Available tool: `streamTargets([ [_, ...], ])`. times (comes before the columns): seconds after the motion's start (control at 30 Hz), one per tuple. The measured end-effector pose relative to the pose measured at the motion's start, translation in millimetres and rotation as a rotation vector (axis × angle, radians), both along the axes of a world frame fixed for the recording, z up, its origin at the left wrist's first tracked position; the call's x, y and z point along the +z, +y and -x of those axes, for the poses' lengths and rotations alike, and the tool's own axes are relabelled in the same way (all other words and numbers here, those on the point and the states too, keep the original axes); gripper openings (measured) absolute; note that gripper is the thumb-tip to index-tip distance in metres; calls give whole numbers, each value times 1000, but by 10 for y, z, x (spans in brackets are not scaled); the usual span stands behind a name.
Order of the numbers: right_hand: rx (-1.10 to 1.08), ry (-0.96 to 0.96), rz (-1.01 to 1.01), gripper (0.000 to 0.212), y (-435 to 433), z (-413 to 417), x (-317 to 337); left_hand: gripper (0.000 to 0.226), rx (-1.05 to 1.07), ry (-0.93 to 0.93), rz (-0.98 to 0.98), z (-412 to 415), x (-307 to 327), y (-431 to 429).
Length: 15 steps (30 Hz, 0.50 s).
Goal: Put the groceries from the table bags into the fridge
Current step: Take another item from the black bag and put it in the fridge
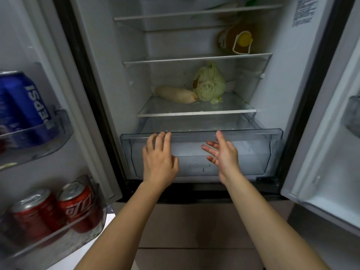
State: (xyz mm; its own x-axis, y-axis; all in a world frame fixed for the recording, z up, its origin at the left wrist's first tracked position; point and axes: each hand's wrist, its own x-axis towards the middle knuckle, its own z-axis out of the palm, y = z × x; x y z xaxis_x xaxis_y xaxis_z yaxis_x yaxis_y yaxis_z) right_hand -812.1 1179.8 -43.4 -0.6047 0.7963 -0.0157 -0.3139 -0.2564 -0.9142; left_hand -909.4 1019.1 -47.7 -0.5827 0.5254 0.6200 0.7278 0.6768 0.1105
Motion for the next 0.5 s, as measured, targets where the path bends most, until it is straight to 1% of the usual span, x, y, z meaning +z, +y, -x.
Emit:
streamTargets([
  [0.13,-12,-13,-46,31,-85,-131,-28,76,-15,3,7,-94,-23,-83],
  [0.27,13,-50,-67,28,-90,-173,56,79,-11,-40,81,-122,41,-117],
  [0.33,25,-117,-113,26,-100,-177,47,79,-17,-41,107,-113,37,-157],
  [0.4,-26,-220,-239,24,-142,-174,-64,75,-35,-16,96,-104,-6,-211],
  [0.43,-80,-273,-347,23,-172,-182,-152,71,-43,-3,83,-109,-46,-244],
  [0.5,-189,-382,-638,23,-239,-220,-353,66,-47,10,25,-119,-154,-322],
])
